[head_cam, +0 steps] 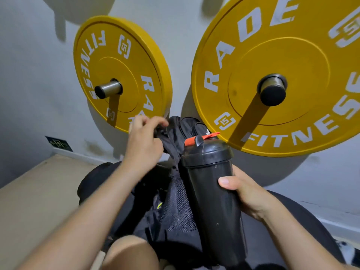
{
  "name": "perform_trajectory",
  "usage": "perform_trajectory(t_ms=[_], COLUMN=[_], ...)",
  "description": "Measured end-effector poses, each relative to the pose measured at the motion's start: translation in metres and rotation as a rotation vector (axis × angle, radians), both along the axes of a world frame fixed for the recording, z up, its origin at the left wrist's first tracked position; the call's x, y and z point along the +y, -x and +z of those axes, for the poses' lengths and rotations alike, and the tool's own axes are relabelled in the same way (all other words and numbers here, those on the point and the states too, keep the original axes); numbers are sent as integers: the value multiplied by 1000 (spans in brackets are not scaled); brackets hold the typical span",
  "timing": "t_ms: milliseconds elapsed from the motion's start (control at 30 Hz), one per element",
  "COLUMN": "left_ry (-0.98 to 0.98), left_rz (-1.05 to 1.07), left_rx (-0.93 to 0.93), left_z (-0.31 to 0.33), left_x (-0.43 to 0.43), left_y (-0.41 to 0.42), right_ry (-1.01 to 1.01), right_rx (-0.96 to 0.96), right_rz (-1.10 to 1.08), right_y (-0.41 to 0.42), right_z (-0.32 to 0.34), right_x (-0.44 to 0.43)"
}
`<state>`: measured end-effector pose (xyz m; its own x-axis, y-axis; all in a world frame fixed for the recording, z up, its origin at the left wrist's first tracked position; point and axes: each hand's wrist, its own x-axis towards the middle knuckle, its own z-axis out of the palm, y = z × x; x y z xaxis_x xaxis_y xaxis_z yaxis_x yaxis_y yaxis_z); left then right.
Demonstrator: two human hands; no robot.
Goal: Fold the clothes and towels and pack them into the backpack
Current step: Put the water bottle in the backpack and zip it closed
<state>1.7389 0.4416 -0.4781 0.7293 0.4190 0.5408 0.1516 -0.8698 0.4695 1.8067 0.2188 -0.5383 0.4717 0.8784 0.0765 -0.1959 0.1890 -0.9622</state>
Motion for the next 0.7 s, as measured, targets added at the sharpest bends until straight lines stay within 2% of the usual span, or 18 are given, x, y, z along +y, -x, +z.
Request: perform_trajectory(t_ms=[33, 67, 167, 200, 267, 333, 433, 500, 567, 633, 700], left_ry=[23, 66, 397, 479, 522, 429, -115, -336, -289, -118, -148], left_rz=[66, 96, -33, -61, -59, -82, -112, -125, -141, -210, -236], left_rx=[-49, -17, 199, 218, 180, 160, 410, 478, 502, 591, 760], left_z=[-7, -15, -32, -34, -30, -19, 4, 22, 25, 15, 14], left_x=[-13, -23, -42, -45, -46, -45, -44, -50, -42, -28, -23], left_y=[19, 36, 56, 53, 40, 25, 14, 11, -2, -21, -35], right_ry=[-15, -33, -119, -140, -142, -120, -152, -223, -267, -233, -214], right_rx=[33, 72, 228, 272, 310, 332, 349, 384, 367, 346, 405], right_rz=[10, 29, 116, 158, 195, 181, 193, 207, 213, 125, 9], right_y=[1, 4, 13, 17, 24, 26, 26, 25, 26, 23, 17], right_z=[0, 0, 2, 4, 8, 14, 27, 36, 43, 44, 43], right_x=[1, 1, 2, 1, 0, -2, -8, -16, -18, -14, -6])
